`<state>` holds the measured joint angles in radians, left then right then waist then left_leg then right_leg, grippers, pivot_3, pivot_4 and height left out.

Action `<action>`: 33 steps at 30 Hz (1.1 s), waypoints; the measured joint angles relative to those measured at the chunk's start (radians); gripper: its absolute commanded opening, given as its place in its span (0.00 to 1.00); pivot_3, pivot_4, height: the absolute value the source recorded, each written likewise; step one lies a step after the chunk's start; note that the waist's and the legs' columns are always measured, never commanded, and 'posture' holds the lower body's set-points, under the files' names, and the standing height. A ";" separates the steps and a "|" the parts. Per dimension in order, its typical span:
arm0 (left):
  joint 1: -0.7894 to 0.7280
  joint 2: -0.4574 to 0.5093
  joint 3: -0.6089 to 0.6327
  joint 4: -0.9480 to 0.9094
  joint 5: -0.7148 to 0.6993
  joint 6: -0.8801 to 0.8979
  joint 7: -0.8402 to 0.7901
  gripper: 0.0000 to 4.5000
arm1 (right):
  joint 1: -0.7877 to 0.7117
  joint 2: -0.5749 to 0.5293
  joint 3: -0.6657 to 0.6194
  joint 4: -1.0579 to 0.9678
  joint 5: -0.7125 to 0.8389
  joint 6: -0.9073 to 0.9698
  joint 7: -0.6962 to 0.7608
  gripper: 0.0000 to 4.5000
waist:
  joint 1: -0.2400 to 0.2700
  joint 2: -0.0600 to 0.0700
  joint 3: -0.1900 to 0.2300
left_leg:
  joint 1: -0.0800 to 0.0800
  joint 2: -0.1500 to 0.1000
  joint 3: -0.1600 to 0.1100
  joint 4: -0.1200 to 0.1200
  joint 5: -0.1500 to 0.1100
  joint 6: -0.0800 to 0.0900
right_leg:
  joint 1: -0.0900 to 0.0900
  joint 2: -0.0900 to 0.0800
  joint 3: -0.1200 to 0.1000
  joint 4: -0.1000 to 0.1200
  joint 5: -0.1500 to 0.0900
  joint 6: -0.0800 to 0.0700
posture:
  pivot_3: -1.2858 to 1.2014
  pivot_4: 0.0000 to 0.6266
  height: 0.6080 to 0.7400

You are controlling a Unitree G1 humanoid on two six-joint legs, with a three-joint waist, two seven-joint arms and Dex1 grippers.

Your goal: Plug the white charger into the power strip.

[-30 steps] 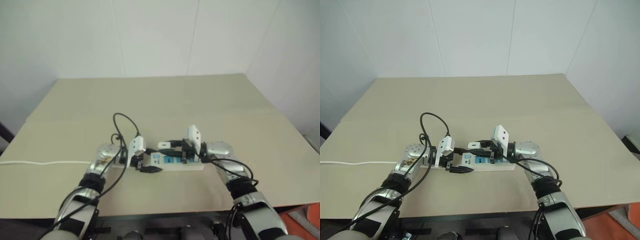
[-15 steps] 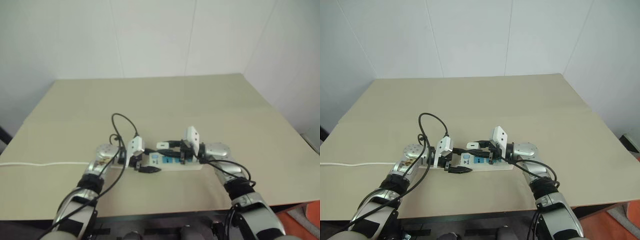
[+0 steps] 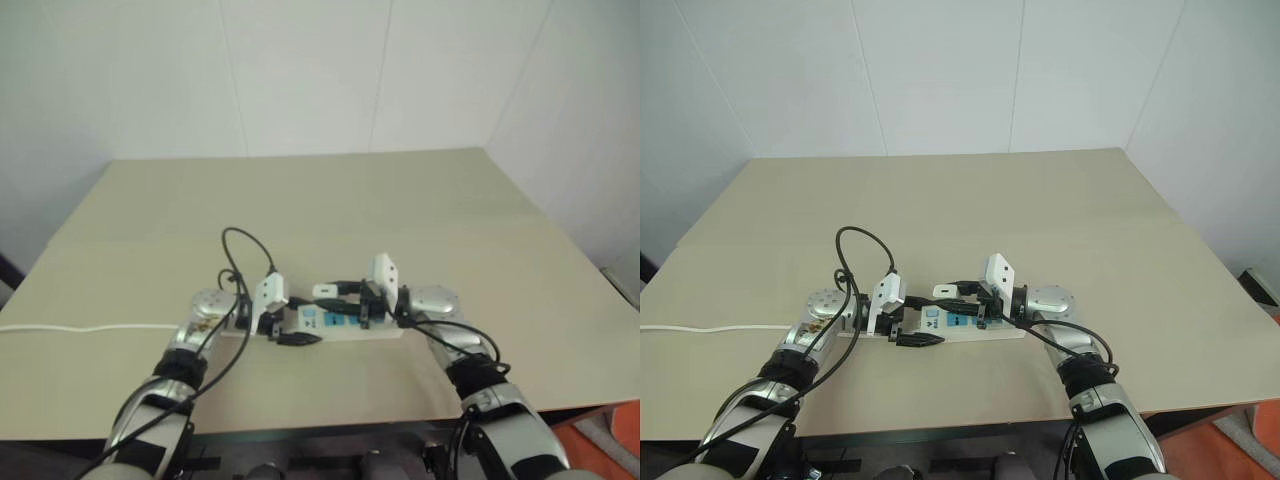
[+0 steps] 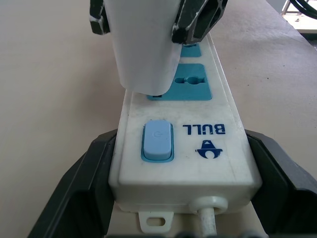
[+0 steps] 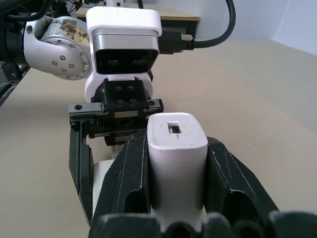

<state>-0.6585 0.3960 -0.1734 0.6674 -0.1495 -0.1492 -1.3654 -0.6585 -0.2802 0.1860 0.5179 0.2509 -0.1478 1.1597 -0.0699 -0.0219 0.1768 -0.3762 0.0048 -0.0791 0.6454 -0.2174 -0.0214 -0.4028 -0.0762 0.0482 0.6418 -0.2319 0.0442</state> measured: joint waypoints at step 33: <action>-0.038 -0.012 0.018 0.194 -0.031 -0.261 -0.112 0.73 | 0.095 -0.009 0.001 -0.087 0.048 0.047 -0.004 0.26 | 0.007 0.000 0.000 | 0.001 0.000 0.000 -0.001 0.000 0.000 | 0.001 0.000 0.000 0.000 -0.002 0.000 | 0.52 0.24 1.00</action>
<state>-0.6969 0.3835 -0.1551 0.8615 -0.1802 -0.4107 -1.4776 -0.5638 -0.2890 0.1868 0.4304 0.2989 -0.1012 1.1553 -0.0633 -0.0221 0.1766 -0.3752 0.0049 -0.0791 0.6440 -0.2175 -0.0214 -0.4018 -0.0762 0.0479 0.6418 -0.2334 0.0438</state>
